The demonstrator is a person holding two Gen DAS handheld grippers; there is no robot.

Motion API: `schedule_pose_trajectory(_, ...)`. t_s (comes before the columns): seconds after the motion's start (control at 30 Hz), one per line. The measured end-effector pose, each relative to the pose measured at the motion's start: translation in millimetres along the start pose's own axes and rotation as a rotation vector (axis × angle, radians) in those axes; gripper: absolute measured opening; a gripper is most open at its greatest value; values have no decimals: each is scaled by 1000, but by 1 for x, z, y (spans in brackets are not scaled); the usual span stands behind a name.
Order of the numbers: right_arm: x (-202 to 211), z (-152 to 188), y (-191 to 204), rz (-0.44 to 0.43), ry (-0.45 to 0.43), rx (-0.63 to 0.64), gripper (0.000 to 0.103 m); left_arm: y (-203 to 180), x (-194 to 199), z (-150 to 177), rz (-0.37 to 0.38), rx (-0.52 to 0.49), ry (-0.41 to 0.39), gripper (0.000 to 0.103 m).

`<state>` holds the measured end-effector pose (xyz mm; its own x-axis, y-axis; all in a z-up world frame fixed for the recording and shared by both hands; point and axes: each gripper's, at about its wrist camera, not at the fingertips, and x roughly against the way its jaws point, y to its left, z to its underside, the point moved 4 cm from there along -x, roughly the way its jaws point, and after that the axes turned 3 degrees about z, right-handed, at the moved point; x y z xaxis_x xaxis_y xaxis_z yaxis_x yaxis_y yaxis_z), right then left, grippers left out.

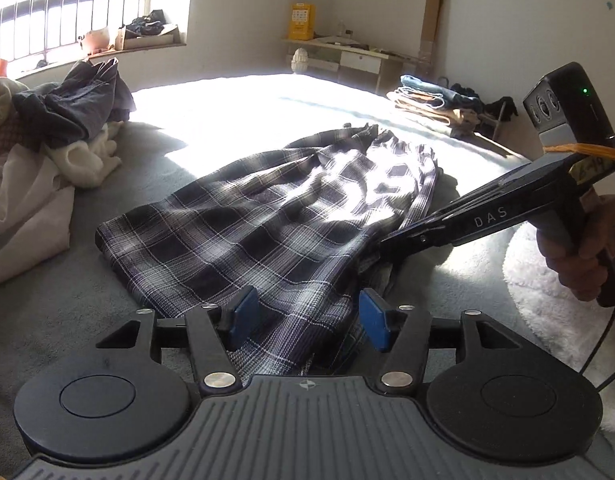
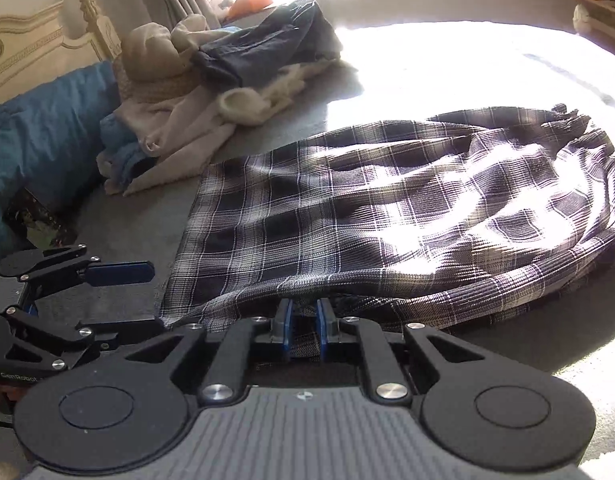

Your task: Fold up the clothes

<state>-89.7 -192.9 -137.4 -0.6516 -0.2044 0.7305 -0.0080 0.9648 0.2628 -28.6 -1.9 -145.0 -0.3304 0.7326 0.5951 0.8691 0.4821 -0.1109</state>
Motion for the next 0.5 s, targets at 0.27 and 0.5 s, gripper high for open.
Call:
schedule_pose_trajectory(0.27,-8,2,6,-18,14,17,13,-6,-51,16,-114,-89,124,30)
schedule_pose_trajectory(0.5,-10,2,-9,20,27,-27,13,-19,-44,21,-176,-244,142,24)
